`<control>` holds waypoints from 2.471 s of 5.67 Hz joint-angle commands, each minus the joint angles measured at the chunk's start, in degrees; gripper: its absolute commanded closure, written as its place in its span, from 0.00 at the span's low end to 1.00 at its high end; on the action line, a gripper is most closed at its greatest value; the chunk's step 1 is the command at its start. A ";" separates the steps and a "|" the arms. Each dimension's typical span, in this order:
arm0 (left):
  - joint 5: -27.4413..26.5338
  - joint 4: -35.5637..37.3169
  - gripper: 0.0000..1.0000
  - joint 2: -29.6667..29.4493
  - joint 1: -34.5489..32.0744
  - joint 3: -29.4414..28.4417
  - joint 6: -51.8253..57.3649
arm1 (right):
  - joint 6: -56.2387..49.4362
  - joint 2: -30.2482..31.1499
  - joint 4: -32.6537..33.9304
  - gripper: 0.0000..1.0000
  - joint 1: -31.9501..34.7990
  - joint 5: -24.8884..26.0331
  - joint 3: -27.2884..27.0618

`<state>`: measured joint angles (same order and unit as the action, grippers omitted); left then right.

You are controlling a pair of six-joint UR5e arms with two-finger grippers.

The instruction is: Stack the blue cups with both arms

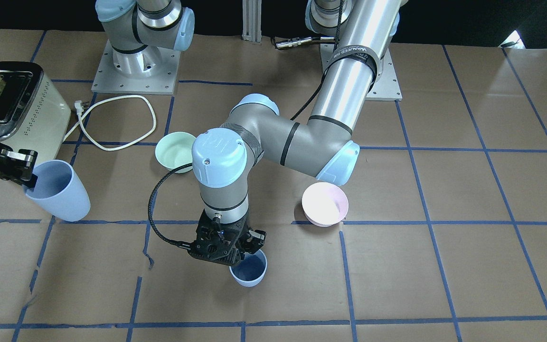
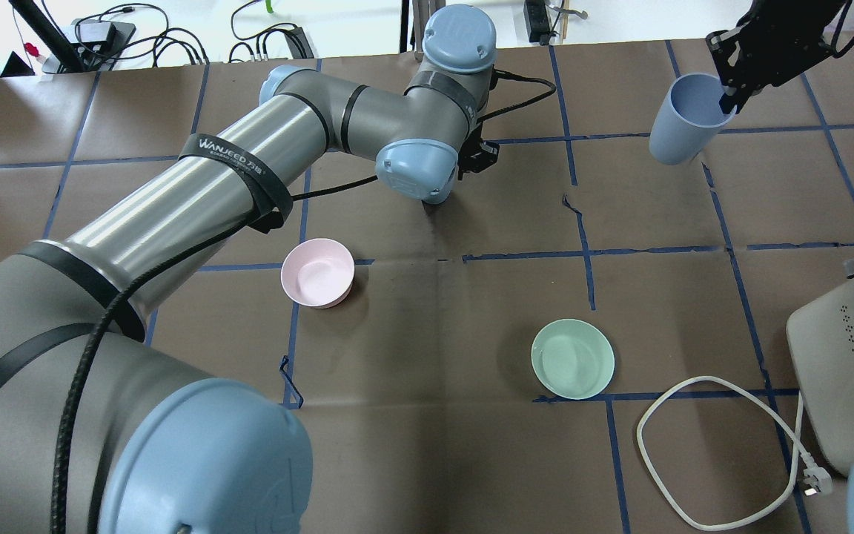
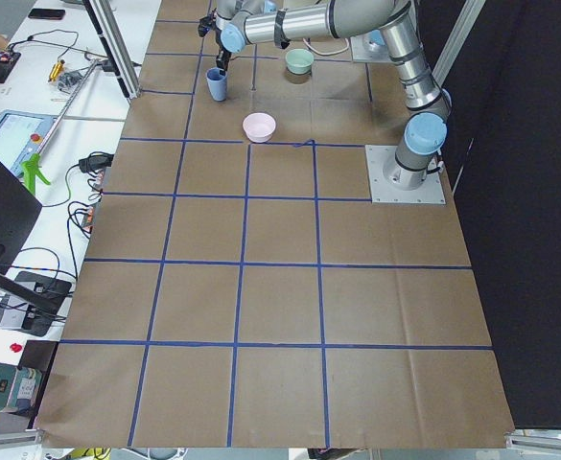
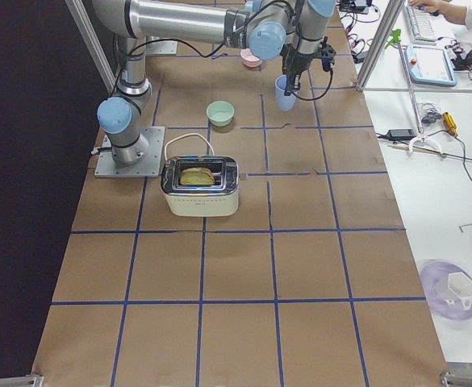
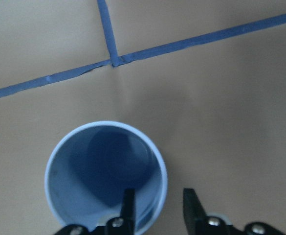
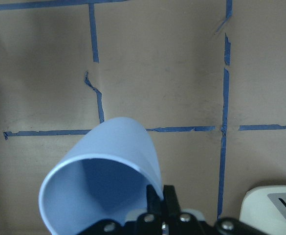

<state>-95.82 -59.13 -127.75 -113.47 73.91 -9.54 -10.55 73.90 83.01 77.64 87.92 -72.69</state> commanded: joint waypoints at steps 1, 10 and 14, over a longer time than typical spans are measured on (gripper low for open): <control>3.24 -3.24 0.01 6.50 0.96 -0.25 0.67 | 0.09 -1.11 0.74 0.93 0.22 -0.03 0.09; 6.43 -33.33 0.01 38.18 21.09 13.97 9.72 | 40.78 -14.12 13.14 0.93 28.60 -0.20 10.28; 6.43 -33.50 0.01 37.75 21.27 13.02 7.27 | 38.23 -17.12 13.32 0.94 28.53 -3.46 9.76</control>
<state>-89.39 -92.51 -90.12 -92.26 87.01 -1.20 27.79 57.34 96.31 106.19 84.27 -62.70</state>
